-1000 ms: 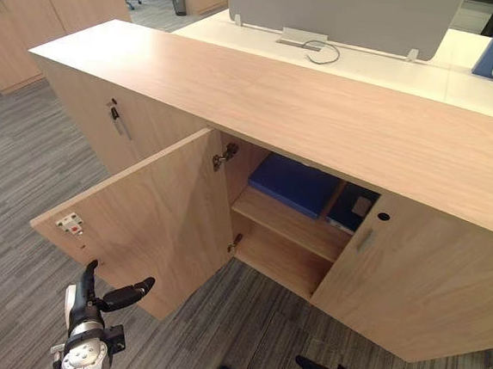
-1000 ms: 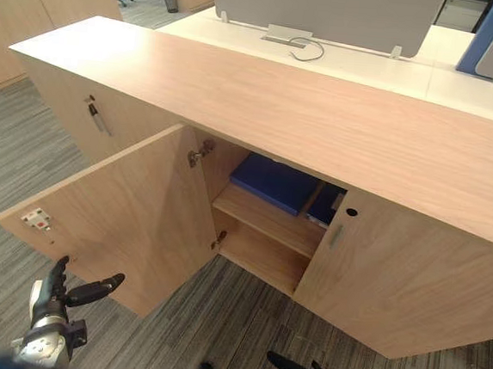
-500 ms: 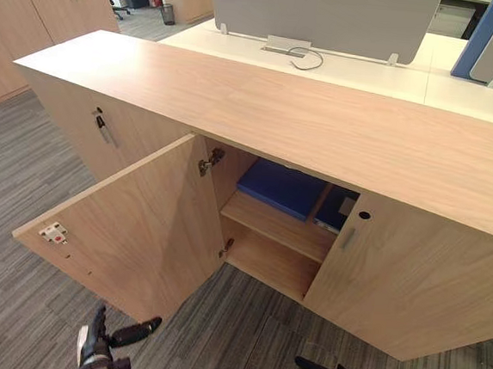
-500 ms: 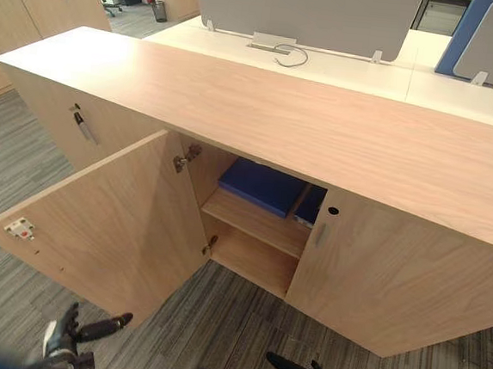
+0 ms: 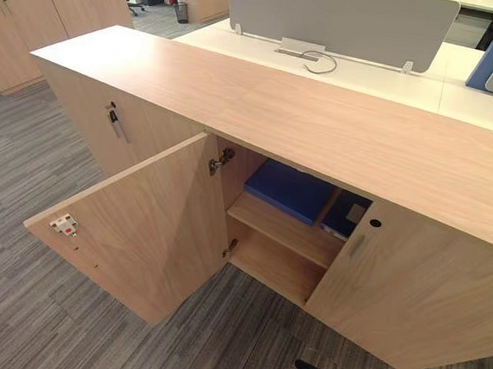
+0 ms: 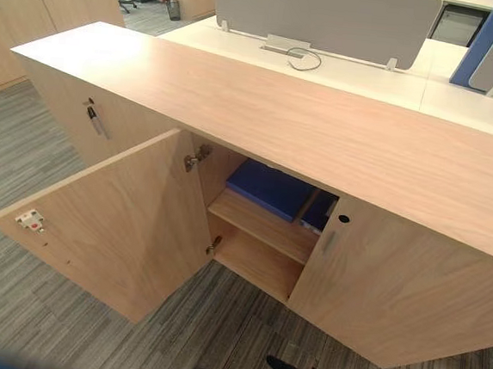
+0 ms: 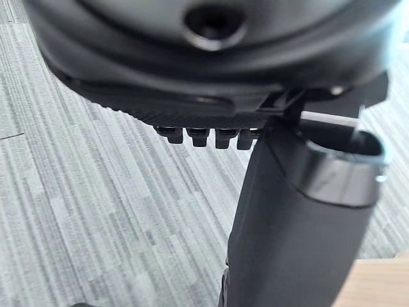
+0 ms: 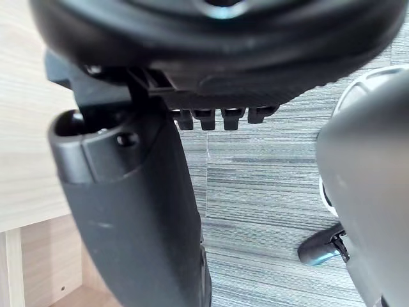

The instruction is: Walk over to the cabinet, pick up the folder, carry it to the office cabinet, place the folder inside the office cabinet, then close the office cabinet door

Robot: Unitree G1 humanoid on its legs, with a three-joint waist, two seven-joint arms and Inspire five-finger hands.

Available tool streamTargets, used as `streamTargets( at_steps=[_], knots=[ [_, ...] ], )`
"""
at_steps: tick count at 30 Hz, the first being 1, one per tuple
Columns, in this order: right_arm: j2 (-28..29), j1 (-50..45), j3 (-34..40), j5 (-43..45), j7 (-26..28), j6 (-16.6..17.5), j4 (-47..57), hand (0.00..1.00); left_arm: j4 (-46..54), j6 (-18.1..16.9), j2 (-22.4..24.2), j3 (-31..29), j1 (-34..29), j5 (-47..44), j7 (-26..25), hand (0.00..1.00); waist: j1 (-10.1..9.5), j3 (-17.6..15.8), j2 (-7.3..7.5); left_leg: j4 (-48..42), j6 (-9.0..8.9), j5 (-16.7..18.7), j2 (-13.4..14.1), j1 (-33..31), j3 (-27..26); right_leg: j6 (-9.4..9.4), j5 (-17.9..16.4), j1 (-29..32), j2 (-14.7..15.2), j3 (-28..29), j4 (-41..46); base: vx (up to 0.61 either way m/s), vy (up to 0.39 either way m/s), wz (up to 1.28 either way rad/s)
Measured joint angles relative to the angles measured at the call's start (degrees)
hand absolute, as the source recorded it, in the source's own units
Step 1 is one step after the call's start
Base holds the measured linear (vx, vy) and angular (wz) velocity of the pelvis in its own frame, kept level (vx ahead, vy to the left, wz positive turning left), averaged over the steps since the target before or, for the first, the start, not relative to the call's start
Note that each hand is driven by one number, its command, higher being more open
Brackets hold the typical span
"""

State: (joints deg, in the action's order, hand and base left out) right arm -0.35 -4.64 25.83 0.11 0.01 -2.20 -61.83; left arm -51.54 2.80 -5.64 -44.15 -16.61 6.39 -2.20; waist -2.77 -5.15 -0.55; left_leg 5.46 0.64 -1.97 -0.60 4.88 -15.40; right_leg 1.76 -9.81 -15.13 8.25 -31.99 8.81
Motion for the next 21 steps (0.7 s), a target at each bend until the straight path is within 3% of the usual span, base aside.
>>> streamTargets(
  at_steps=[7,10,13,14,15,16,17,18,19,21],
  knots=[
    [-0.07,0.02,-0.56,0.00,0.07,0.53,-0.44,1.00,0.07,-0.24,-7.86,-3.31,3.48,3.16,-0.71,1.00,0.00,-0.06,0.42,-0.03,0.07,0.38,-0.03,0.39,0.24,-0.01,0.01,-0.07,0.11,-0.11,0.64,0.04,0.002,0.03],
    [-0.09,0.03,-0.72,0.00,0.09,0.53,-0.63,1.00,1.32,-0.23,-10.10,-3.25,4.62,4.58,-1.67,1.00,-0.04,-0.08,0.45,-0.06,0.17,0.69,0.37,0.97,0.24,-0.16,0.10,0.13,0.13,0.33,2.20,0.07,-0.001,0.01],
    [-0.10,0.02,-1.95,0.00,0.18,0.87,-0.63,1.00,8.69,-0.13,-10.59,-0.12,4.66,5.79,-2.57,1.00,-0.18,0.01,0.43,-0.37,0.14,0.79,1.64,1.42,0.31,-1.09,0.71,1.25,-0.33,1.18,5.53,0.08,-0.021,0.03],
    [-0.25,0.13,-2.22,0.01,0.43,1.08,-0.39,1.00,12.59,-0.09,-10.61,1.99,4.67,7.25,-2.91,1.00,-0.35,-0.13,-0.34,-0.41,0.15,0.75,3.34,1.50,0.49,-1.52,0.32,3.70,-0.44,2.14,9.98,0.06,-0.059,-0.07],
    [-0.23,0.15,-2.34,-0.02,0.84,1.36,0.21,1.00,15.80,-0.06,-10.79,3.73,4.71,8.33,-3.40,1.00,-0.37,-0.09,-1.06,-0.42,-0.07,0.61,4.98,1.56,0.47,-0.77,-4.35,4.96,-1.43,2.58,8.35,0.06,-0.072,-0.09],
    [-0.28,0.15,-2.40,-0.02,1.01,1.43,0.44,1.00,17.03,-0.06,-10.86,4.58,4.84,8.86,-3.88,1.00,-0.34,-0.20,-1.27,-0.42,-0.31,0.46,5.57,1.79,0.44,-0.70,-4.71,5.03,-1.70,2.57,5.29,0.01,-0.097,-0.06],
    [-0.30,-0.04,-2.29,-0.03,1.04,1.51,0.68,1.00,19.04,-0.08,-10.92,5.86,5.52,10.11,-4.04,1.00,-0.32,-0.19,-0.87,-0.40,-0.95,0.41,5.56,2.08,0.12,-0.78,-1.55,5.31,-1.54,2.73,-1.44,-0.01,-0.116,0.03],
    [-0.39,-0.17,-2.20,-0.03,1.07,1.45,0.58,1.00,20.31,-0.15,-10.73,6.87,6.94,10.67,-4.12,1.00,0.06,-0.16,0.08,-0.34,-2.22,0.65,4.71,2.14,0.35,1.74,2.73,6.45,0.03,3.67,-2.86,0.00,-0.141,0.05],
    [-0.62,-0.12,-2.11,-0.02,1.13,1.26,0.38,1.00,20.43,-0.13,-10.28,7.34,7.62,11.06,-4.10,1.00,0.04,-0.03,-0.20,-0.29,-2.62,0.46,4.82,2.23,0.30,1.95,2.63,6.36,-0.01,4.14,-3.21,0.00,-0.157,-0.11],
    [-2.25,0.05,-2.29,-0.04,1.42,1.08,0.44,1.00,20.55,1.23,-8.17,7.49,9.04,11.70,-4.83,1.00,0.12,0.37,-2.11,-0.08,-3.23,0.27,6.02,2.34,-1.18,1.85,2.52,6.46,-1.47,5.09,-4.41,-0.01,-0.158,-0.33]
  ],
)
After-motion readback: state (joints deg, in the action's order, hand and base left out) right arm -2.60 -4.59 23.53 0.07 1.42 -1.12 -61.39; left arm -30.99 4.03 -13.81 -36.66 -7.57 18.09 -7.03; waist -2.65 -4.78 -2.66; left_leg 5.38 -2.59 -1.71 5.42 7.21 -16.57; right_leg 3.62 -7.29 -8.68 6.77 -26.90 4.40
